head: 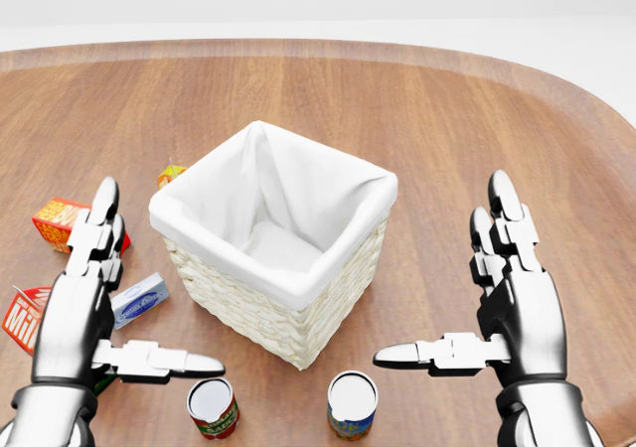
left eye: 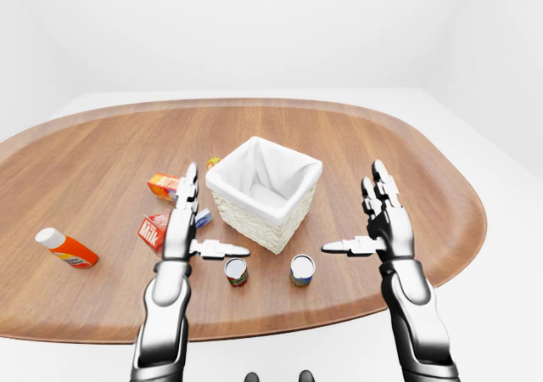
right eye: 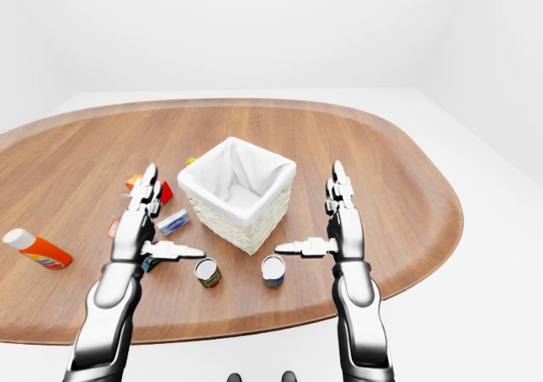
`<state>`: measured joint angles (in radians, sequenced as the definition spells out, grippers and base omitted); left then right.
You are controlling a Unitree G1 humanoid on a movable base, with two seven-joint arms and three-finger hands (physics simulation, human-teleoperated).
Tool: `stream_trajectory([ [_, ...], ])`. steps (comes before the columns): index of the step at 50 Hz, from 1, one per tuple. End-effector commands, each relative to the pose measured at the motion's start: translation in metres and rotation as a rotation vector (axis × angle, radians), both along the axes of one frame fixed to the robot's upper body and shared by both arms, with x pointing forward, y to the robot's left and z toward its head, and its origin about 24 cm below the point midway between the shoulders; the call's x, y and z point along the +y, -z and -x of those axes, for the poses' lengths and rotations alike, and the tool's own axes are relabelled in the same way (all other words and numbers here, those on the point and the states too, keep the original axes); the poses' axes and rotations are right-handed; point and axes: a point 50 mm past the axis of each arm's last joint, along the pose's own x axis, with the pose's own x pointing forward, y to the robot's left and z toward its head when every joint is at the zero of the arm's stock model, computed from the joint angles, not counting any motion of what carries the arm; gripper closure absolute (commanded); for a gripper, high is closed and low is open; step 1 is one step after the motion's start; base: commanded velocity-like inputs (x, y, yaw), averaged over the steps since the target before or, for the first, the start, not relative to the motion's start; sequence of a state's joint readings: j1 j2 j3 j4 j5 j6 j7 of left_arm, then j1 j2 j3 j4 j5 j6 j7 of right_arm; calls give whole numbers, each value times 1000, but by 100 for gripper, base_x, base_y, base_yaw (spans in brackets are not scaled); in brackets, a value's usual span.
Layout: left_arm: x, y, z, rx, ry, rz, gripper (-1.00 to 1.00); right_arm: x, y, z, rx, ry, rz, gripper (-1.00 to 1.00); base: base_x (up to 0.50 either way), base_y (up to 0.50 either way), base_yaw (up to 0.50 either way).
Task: Pick up the tomato sauce, and put it in the basket.
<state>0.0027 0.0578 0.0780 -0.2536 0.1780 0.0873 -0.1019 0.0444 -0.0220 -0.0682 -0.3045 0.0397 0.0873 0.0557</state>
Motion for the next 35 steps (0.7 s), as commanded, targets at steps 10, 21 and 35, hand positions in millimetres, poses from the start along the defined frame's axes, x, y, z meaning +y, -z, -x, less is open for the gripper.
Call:
stream_trajectory([
  [10,2,5,-1,25,-15,-72,-100,0,0,0,-1,2,1,-100,0,0,0],
  [21,2,10,-2,48,-38,-125,-100,0,0,0,0,2,0,-100,0,0,0],
  [35,0,18,-1,83,-34,-169,-100,0,4,-2,19,2,0,-100,0,0,0],
])
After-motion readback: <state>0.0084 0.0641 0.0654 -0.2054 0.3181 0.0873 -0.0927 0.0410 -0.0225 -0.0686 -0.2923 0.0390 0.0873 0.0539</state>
